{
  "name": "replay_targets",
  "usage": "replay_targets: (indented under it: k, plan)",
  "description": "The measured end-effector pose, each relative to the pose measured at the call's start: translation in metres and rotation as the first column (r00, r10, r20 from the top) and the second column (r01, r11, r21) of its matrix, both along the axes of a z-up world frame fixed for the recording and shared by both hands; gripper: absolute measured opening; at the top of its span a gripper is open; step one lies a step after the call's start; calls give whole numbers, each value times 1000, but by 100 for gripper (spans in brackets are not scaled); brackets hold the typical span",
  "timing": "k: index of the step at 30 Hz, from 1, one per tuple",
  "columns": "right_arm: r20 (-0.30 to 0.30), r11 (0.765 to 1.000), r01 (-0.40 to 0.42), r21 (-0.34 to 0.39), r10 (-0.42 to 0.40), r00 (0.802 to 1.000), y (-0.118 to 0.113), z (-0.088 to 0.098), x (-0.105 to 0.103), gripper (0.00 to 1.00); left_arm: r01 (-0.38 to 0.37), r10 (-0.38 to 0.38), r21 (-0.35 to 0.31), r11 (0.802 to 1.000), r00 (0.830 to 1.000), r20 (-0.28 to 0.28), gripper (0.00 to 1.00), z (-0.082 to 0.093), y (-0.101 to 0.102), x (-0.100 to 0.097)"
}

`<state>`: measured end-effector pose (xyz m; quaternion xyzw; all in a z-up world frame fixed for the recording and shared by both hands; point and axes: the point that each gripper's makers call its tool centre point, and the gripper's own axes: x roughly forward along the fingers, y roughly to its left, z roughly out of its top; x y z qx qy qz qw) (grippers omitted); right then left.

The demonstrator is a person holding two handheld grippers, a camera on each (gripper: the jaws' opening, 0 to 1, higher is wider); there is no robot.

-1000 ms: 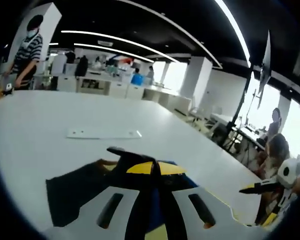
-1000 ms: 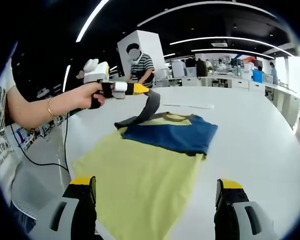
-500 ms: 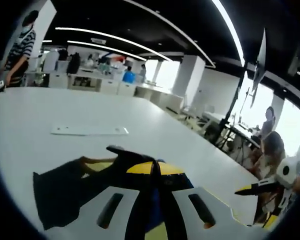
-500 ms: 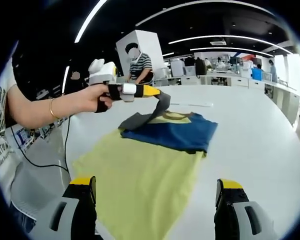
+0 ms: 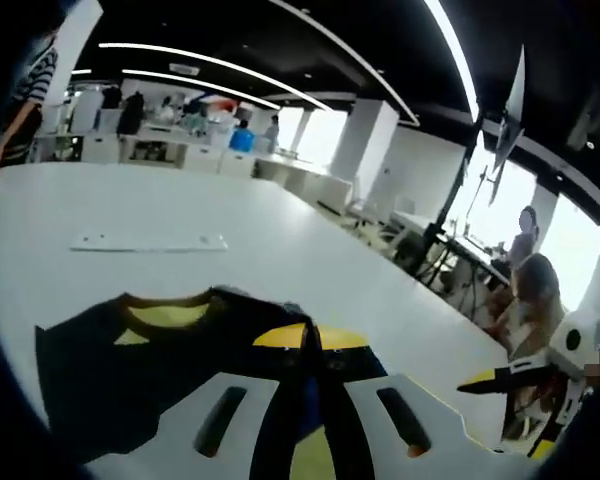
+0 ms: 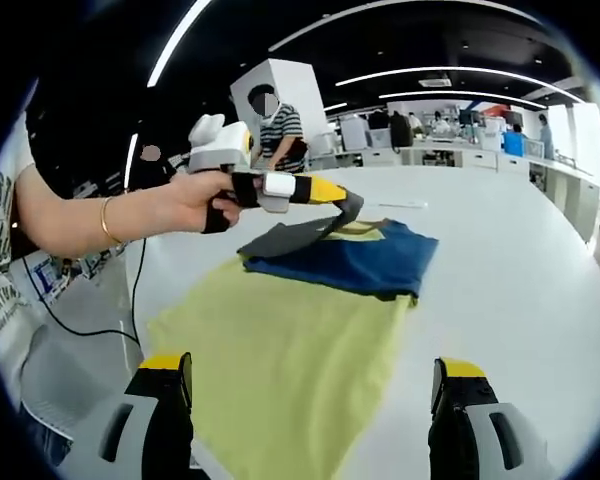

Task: Fold the garment on the visible template until the final outline fits inside the template.

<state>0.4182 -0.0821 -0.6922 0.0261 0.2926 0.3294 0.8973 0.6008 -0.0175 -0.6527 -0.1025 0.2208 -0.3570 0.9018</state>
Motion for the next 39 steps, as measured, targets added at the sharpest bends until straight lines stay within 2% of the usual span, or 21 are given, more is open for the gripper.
replay_targets:
  k: [8, 12, 15, 16, 19, 27, 28, 30, 32, 33, 37, 39]
  plan:
    - [-8, 1000, -2, 7, 2, 1000, 2, -3, -1, 99, 8, -4, 44, 999, 997, -75, 0, -32, -11, -4]
    - [-14, 1000, -11, 10, 11, 1000, 5, -5, -2, 99, -8, 8, -1, 1000, 991, -134, 0, -44, -16, -6]
    - [-17, 1000, -17, 14, 17, 1000, 7, -6, -2, 99, -21, 21, 1, 1000, 990, -137, 0, -49, -15, -5]
    - [-18, 1000, -17, 16, 18, 1000, 8, -6, -2, 99, -27, 24, -15, 1000, 988, -154, 0, -52, -16, -5]
    - [-23, 1000, -24, 15, 24, 999, 10, -8, -3, 99, 9, -19, -58, 998, 984, -180, 3, -54, -23, -11]
    - [-25, 999, -45, 18, 46, 999, 14, -9, -5, 99, 94, -94, -8, 996, 992, -79, 35, -48, -22, -22]
    - [-26, 999, -49, 16, 50, 998, 14, -9, -6, 99, 100, -100, -6, 995, 992, -74, 39, -47, -21, -23]
    - [-25, 998, -61, 8, 61, 998, 14, -7, -6, 99, 109, -111, -23, 994, 989, -100, 50, -46, -19, -26]
    - [-24, 997, -74, 4, 75, 997, 15, -6, -7, 99, 118, -119, -17, 993, 989, -86, 59, -43, -15, -28]
    - [-26, 996, -89, 2, 89, 996, 16, -5, -9, 99, 134, -134, 12, 991, 990, -55, 63, -40, -11, -29]
    - [-32, 991, -134, -9, 134, 991, 19, -3, -14, 99, 163, -163, 58, 985, 987, -9, 74, -34, 5, -36]
    - [-33, 988, -152, -13, 152, 988, 21, -2, -16, 99, 170, -169, 63, 984, 986, -7, 77, -33, 13, -39]
